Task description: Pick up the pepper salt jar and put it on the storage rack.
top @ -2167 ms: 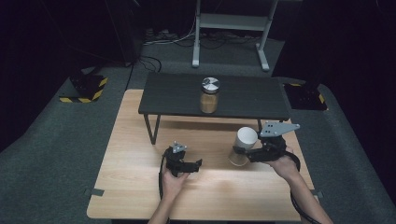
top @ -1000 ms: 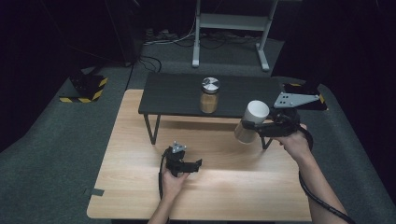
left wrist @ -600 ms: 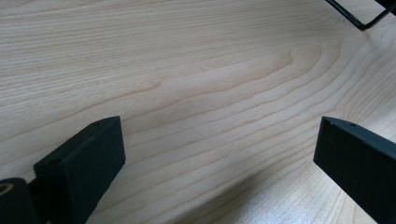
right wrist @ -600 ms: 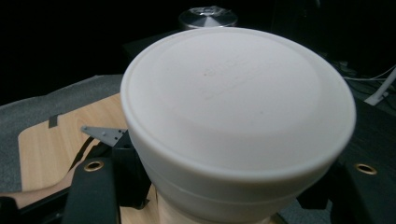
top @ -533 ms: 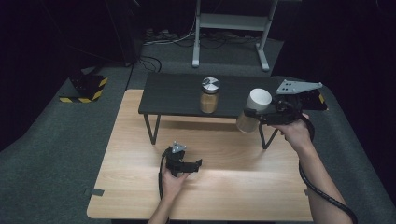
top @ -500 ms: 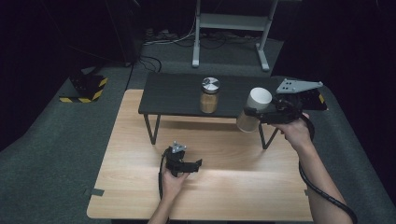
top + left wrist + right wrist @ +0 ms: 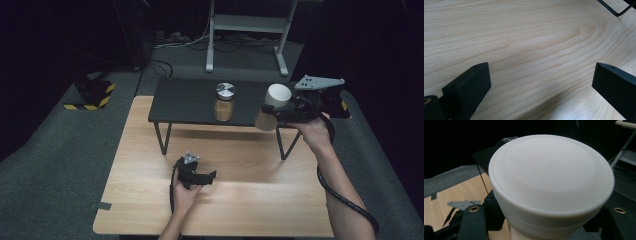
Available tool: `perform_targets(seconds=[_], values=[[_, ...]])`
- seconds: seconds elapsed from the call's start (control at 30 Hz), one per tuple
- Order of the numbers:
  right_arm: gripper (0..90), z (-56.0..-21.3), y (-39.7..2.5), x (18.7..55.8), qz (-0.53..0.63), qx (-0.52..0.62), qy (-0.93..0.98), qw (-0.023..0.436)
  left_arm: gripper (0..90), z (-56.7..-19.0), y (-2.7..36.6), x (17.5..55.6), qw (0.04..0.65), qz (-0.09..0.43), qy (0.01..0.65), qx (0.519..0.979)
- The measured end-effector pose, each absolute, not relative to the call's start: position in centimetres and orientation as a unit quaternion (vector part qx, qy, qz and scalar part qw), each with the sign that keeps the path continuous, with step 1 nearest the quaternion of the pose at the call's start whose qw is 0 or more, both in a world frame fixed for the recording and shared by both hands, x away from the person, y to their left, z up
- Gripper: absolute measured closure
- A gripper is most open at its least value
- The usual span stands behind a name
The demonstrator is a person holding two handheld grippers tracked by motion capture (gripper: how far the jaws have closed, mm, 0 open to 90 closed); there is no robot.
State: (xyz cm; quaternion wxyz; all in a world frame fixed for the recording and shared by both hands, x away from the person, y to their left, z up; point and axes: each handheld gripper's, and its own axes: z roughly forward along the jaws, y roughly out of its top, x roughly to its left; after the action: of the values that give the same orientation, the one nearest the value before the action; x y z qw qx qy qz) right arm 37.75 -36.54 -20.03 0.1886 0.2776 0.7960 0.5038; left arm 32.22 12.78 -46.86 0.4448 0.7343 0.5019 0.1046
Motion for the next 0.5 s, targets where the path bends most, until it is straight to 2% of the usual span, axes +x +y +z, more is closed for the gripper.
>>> perform_targets(seconds=[0.5], values=[[35.0,-19.9,-34.0,39.4,0.482,0.308,0.791,0.215,2.3,-46.9,12.8,32.2,0.446,0.103,0.502,0.734]])
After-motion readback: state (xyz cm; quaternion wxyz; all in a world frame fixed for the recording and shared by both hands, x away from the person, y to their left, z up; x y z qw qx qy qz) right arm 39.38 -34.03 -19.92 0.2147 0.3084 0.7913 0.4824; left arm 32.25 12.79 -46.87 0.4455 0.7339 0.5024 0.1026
